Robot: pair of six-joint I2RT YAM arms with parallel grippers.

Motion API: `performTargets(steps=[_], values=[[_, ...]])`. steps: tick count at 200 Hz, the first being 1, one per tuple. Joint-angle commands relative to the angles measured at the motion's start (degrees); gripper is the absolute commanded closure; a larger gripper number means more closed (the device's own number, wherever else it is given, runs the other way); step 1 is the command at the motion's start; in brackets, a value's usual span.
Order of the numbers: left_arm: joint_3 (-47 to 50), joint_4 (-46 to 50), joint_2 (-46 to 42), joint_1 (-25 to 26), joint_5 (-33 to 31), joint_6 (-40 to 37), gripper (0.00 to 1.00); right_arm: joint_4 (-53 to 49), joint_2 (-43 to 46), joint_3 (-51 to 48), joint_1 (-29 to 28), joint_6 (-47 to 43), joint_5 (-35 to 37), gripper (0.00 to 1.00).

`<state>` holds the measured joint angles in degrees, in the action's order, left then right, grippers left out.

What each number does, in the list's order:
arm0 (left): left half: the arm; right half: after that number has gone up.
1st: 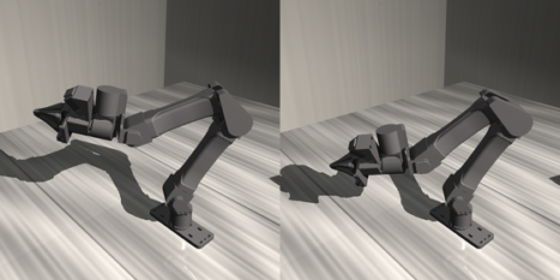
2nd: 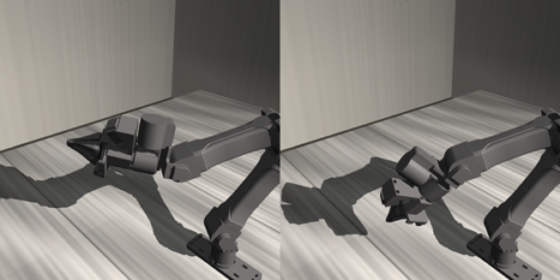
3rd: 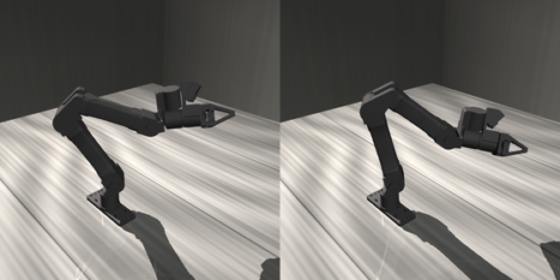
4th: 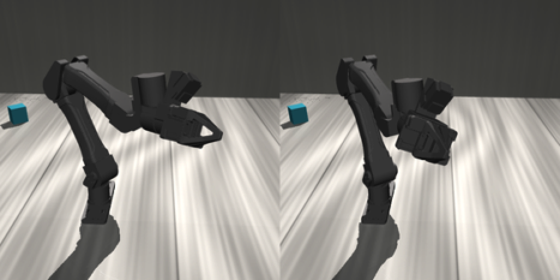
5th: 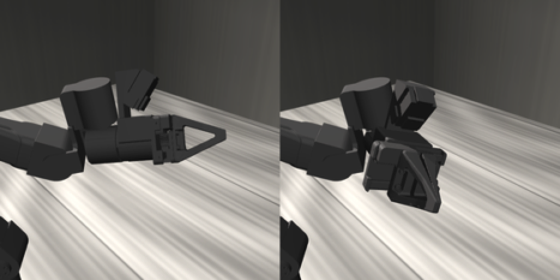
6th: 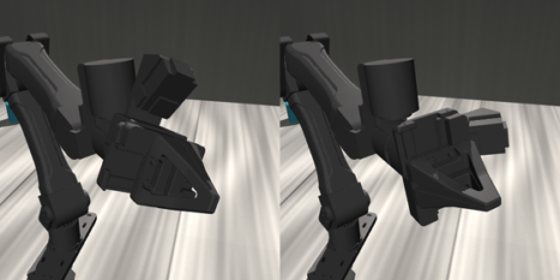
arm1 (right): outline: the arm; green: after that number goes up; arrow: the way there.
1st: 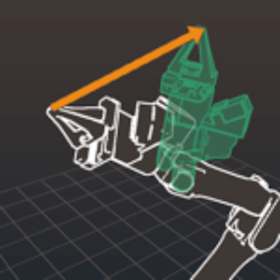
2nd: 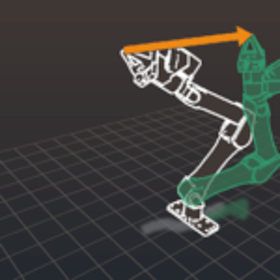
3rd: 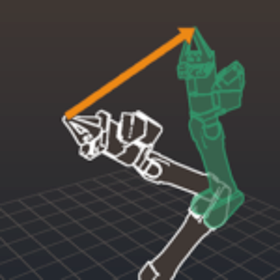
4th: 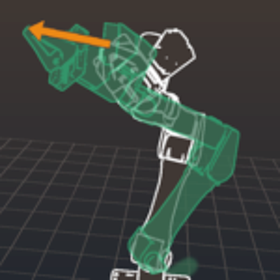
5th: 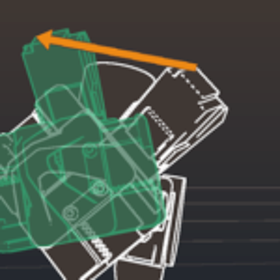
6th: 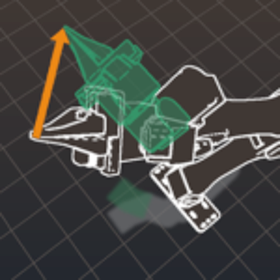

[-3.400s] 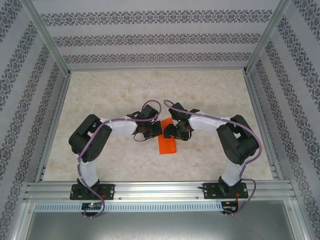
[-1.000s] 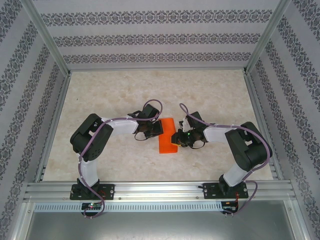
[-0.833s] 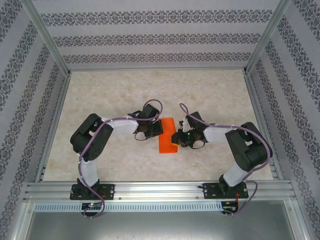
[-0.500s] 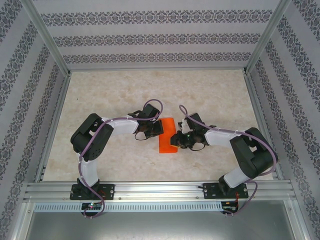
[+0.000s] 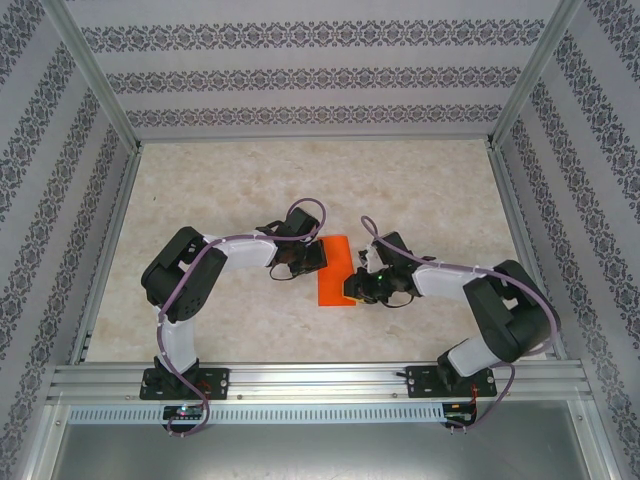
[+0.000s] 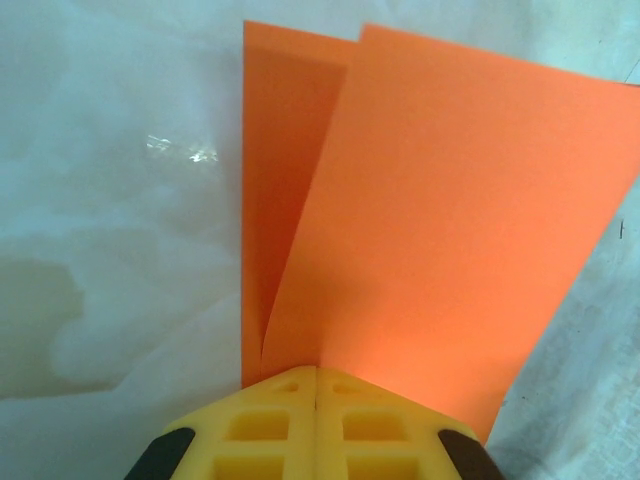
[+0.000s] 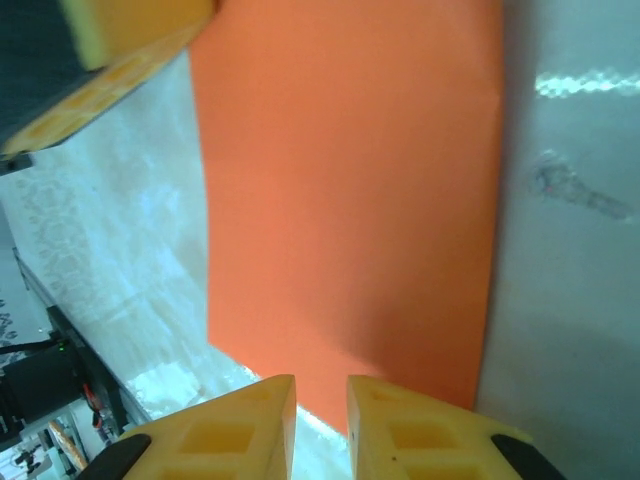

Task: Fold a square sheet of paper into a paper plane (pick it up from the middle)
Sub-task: Fold the square sheet of paper in half at the center of the table.

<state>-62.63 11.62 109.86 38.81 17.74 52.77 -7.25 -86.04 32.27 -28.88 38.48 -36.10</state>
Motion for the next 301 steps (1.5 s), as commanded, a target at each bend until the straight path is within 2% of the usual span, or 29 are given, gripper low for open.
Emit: performTargets(steps=[1,55,92,113,167,239,301], values=[[0.0,3.2,2.2,0.7,-1.3,-1.1,1.0,0.4,1.3,-1.5,-0.6,0.6,-0.7,0.78],[-0.1,3.2,2.3,0.7,-1.2,-1.2,1.0,-2.0,-3.9,-2.1,-0.6,-0.9,2.4,0.79],[-0.2,3.7,2.4,0.7,-1.4,-1.4,1.0,-7.8,1.9,3.4,-0.1,-2.3,3.3,0.79],[-0.2,3.8,2.5,0.7,-1.5,-1.5,1.0,-8.0,2.5,7.7,2.0,-3.0,2.8,0.79],[-0.7,4.6,2.6,0.7,-1.6,-1.8,1.0,-5.3,-8.3,15.9,4.3,-4.4,1.0,0.79],[-1.2,5.2,3.3,0.7,-1.5,-2.2,1.0,-2.0,-15.3,10.9,5.5,-4.6,3.4,0.79],[-1.1,5.7,3.2,0.7,-1.9,-2.6,1.0,-5.7,-9.1,16.0,5.9,-5.0,0.6,0.78]])
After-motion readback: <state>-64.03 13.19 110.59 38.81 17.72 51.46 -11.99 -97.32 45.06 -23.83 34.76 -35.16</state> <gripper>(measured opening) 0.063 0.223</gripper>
